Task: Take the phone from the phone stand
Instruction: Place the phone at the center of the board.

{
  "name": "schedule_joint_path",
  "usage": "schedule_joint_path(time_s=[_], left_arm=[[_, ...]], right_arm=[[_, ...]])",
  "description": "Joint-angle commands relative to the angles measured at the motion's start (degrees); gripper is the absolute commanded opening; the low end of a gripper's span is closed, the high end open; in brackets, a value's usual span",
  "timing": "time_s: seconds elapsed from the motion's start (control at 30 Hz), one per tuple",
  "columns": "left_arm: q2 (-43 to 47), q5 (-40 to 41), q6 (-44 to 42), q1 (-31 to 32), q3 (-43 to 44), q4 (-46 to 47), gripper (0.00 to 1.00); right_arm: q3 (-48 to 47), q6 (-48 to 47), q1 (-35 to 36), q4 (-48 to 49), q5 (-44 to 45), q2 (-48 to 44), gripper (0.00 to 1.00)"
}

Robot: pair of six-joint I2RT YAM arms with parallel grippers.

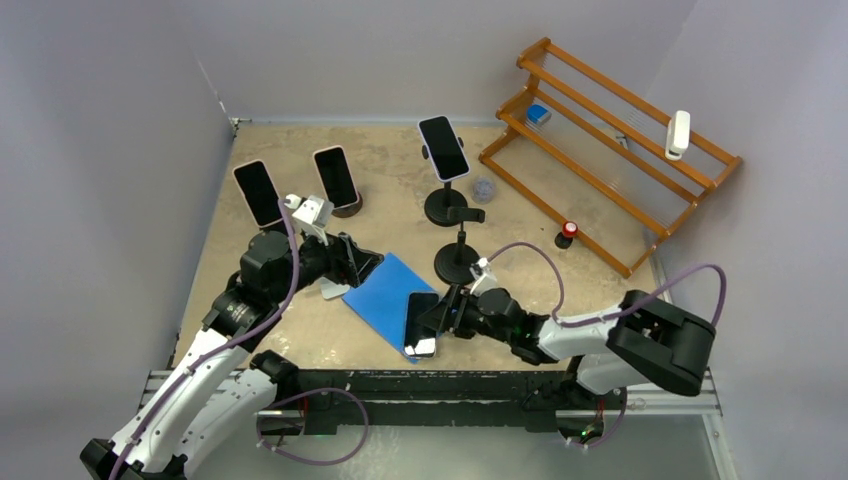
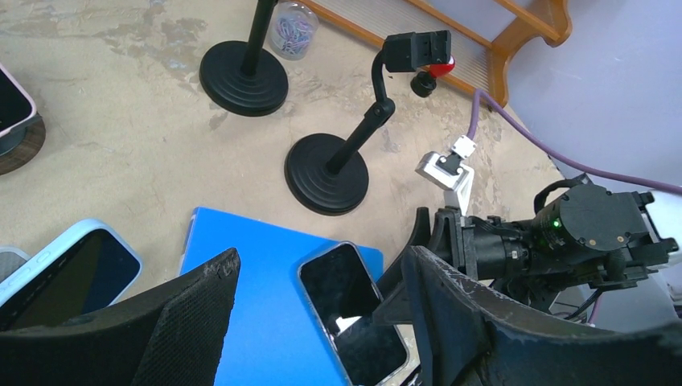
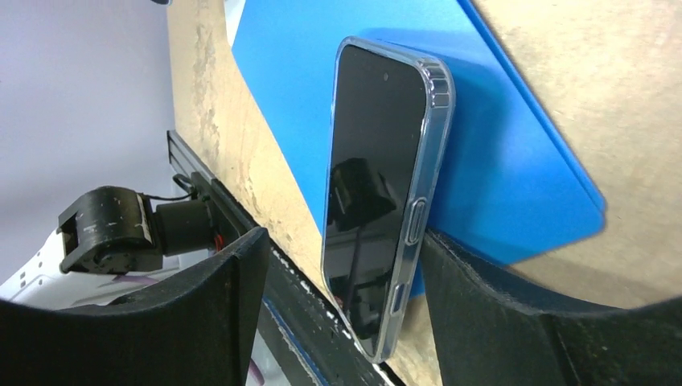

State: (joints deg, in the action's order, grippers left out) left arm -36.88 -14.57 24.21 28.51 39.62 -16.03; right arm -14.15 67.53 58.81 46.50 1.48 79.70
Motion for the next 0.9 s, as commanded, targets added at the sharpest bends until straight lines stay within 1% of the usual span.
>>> schedule_joint_path(time_s=[0.0,0.1,0.17,0.23,0.33,0.43,0.57,0.6,0.63,0.67,0.77,0.83,0.87], left_arm=[[-0.1,-0.1,-1.2,-0.2,0.1,0.8,0.72],[-0.1,-0.1,-1.1,-0.2,0.2,0.7,0.72],[0.0,-0.1,-1.2,-0.2,0.1,0.7,0.72],[0.0,-0.1,-1.1,-0.2,0.2,0.7,0.72],[0.0,-0.1,-1.1,-0.2,0.2,0.8,0.72],[0.1,-0.1,-1.3,-0.2,0.2,0.8,0.72],[0.1,0.0,-1.6,-0.2,0.1,0.8,0.72],[0.1,0.0,-1.6,-0.2,0.1,0.7,0.72],[0.1,0.0,-1.7,-0.2,0.1,0.7,0.72],[0.1,0.0,-1.7,-0.2,0.1,0.7,0.72],[0.1,0.1,-1.7,-0.2,0.1,0.6,0.72],[0.0,0.2,-1.7,-0.2,0.1,0.5,0.71],[0.0,0.2,-1.7,-0.2,0.1,0.5,0.71]], right_arm=[[1.9,0.8,0.0,-4.1,4.9,-6.7,0.71],[2.9,0.5,-0.1,-9.4,7.1,-12.8,0.72],[3.2,-0.6,0.0,-14.1,9.1,-18.4,0.72],[2.5,-5.1,-0.1,-17.5,14.7,-25.1,0.72],[1.4,-10.1,0.0,-22.9,20.1,-34.5,0.71],[-1.1,-14.7,0.0,-26.0,24.8,-38.9,0.71],[-6.1,-18.8,0.0,-28.7,35.0,-34.9,0.72],[-6.5,-21.0,0.0,-27.0,36.9,-33.5,0.73],[-7.0,-24.8,-0.1,-24.6,37.6,-32.2,0.73],[-8.2,-27.2,-0.5,-24.2,38.1,-30.7,0.75],[-12.1,-29.3,-3.8,-25.3,35.7,-25.9,0.79],[-11.8,-31.4,-4.8,-21.9,34.6,-24.0,0.82],[-11.3,-32.3,-5.0,-19.8,34.5,-23.4,0.88]])
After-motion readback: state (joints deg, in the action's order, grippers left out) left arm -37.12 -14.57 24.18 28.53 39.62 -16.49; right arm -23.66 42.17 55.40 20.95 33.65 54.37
